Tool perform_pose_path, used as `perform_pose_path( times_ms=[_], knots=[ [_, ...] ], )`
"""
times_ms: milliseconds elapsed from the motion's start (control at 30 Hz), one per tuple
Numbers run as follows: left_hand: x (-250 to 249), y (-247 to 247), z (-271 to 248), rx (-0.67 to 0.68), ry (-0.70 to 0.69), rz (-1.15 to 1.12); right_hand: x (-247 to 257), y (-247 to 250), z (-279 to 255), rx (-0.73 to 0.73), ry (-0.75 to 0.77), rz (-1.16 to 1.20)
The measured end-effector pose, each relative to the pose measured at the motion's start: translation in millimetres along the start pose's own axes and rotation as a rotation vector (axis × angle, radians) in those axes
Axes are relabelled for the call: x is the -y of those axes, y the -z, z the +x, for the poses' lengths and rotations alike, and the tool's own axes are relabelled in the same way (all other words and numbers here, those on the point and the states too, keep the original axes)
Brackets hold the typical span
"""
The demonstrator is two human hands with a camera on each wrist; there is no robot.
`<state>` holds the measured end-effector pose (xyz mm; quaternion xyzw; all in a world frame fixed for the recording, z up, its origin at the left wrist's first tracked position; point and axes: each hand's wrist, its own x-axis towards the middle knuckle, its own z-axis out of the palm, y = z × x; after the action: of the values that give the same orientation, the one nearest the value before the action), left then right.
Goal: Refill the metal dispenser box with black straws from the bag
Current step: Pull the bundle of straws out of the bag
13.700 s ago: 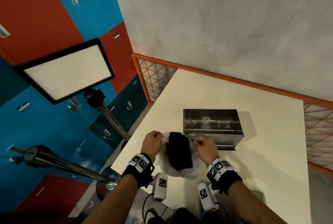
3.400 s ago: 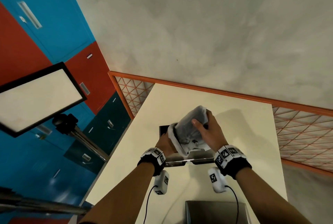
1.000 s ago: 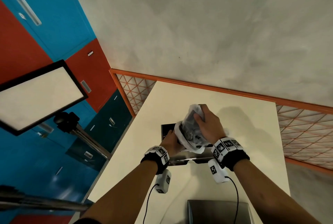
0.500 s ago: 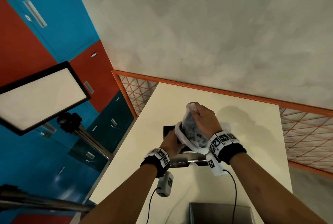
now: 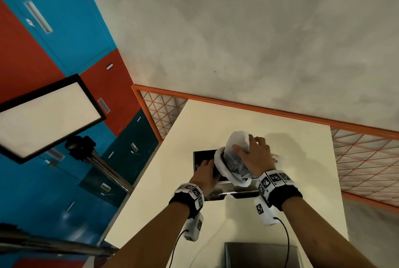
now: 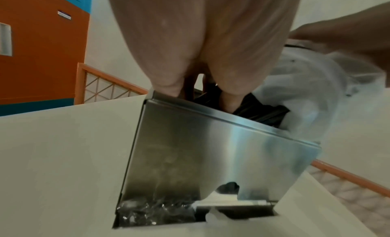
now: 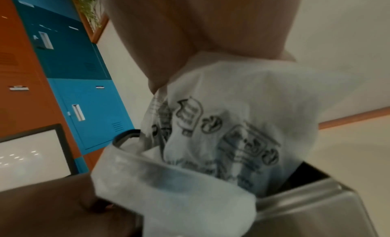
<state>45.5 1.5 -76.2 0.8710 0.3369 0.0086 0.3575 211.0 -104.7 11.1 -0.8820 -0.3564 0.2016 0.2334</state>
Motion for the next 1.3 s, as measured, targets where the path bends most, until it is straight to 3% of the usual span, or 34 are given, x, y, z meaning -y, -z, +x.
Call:
perform_pose_path(
  times_ms=[167, 333, 500, 633, 833, 967, 1100, 1300],
  knots=[
    [-14, -3, -12, -0.007, -0.026, 0.037, 17, -12, -3, 0.085, 0.122, 0.005],
    [-9, -10, -9, -0.04, -0.057, 0.055, 45, -10, -5, 0.032, 0.216, 0.068],
    [49, -40, 39, -0.061, -0.063, 0.023, 51, 0, -11, 0.012, 0.347, 0.257],
    [6, -11, 9, -0.079, -0.054, 0.008, 26, 10, -7, -0.053, 0.418, 0.164],
    [-2, -6, 1, -0.078, -0.002, 0.002, -9, 9, -7, -0.093, 0.311, -0.198],
    [-4, 0, 2, -0.03, 0.001, -0.007, -19, 5, -11, -0.106, 0.164, -0.128],
    [-9, 2, 1, 0.007, 0.014, 0.034, -19, -7, -8, -0.018, 0.134, 0.158],
    [-20, 14, 5, 0.073, 0.017, -0.03, -2, -18, -15, 0.047, 0.203, -0.115]
  ],
)
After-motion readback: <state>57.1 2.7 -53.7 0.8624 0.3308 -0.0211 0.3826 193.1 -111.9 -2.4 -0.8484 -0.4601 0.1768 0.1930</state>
